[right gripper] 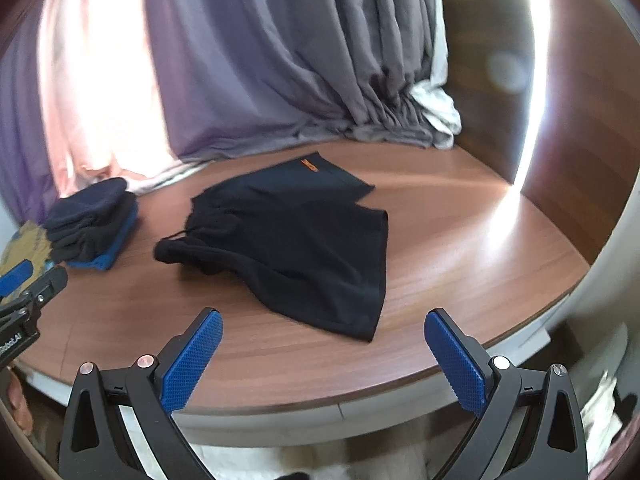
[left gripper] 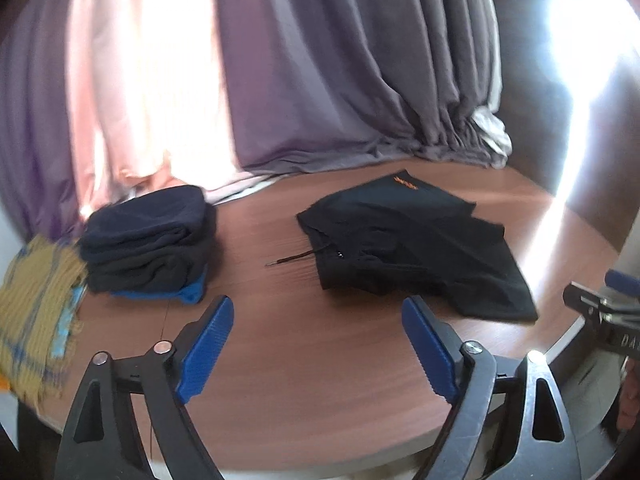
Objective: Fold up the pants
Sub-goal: 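Lower the left tool to the shorts' waistband while the right tool reaches the leg hem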
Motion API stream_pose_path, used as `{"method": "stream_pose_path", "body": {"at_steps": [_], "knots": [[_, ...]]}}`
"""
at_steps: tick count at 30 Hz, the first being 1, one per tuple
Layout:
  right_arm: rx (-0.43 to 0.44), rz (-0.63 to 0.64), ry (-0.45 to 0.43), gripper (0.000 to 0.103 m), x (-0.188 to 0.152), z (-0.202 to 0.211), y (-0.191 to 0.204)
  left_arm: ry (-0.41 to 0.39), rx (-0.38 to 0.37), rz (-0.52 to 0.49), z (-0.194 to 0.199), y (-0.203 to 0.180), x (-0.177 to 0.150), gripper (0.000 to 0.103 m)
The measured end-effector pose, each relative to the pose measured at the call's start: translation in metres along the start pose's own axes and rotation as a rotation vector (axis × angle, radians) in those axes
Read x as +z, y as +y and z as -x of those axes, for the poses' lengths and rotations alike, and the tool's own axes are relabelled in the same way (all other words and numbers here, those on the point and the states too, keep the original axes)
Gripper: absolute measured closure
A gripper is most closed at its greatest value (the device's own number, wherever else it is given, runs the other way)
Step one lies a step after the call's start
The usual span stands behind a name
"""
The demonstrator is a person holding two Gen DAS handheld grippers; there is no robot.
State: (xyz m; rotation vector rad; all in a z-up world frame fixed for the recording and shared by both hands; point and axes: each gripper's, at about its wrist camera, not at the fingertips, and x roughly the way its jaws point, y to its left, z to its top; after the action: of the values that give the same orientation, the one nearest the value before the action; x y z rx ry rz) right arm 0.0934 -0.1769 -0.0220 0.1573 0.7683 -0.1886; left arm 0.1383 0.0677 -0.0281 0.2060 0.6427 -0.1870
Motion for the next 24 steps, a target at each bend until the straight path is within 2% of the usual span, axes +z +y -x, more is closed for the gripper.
{"method": "stream_pose_path", "body": {"at_steps": [4, 10, 16, 24], "knots": [[-0.046, -0.062, 0.051, 0.001, 0.002, -0.028, 0.005, 0.042, -0.077, -0.076, -0.038, 0.007, 0.008, 0.03], [-0.115, -0.16, 0.119, 0.001, 0.0, -0.064, 0.007, 0.086, -0.189, -0.097, -0.082, 0.017, 0.017, 0.035], [-0.183, -0.205, 0.149, 0.002, -0.002, -0.089, 0.012, 0.152, -0.284, -0.036, -0.125, 0.024, 0.02, 0.038], [-0.246, -0.219, 0.164, 0.005, 0.001, -0.113, 0.015, 0.247, -0.372, 0.126, -0.171, 0.036, 0.03, 0.04]]}}
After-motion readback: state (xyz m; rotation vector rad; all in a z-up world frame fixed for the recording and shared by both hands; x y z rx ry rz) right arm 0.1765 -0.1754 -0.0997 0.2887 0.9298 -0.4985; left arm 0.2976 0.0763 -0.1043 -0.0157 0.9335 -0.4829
